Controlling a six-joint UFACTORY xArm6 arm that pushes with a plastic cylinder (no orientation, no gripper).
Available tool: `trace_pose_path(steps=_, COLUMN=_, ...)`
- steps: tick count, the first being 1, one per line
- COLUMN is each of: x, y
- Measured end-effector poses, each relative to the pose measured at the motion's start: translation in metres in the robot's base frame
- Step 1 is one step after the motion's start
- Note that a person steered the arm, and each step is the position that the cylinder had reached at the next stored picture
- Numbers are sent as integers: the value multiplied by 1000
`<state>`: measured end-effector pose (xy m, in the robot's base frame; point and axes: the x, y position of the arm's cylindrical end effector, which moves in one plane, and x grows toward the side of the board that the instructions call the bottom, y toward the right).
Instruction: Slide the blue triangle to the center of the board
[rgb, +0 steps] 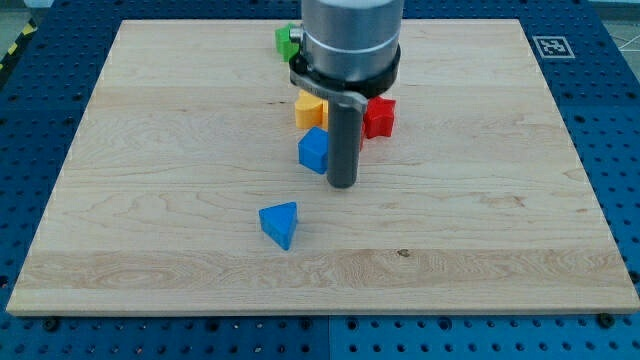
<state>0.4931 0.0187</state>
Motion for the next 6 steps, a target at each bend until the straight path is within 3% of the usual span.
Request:
trace_pose_path(steps=3, x=90, y=-32)
trace_pose_path(steps=4, x=90, y=-69)
trace_pose_path(steps=6, x=37, y=-84)
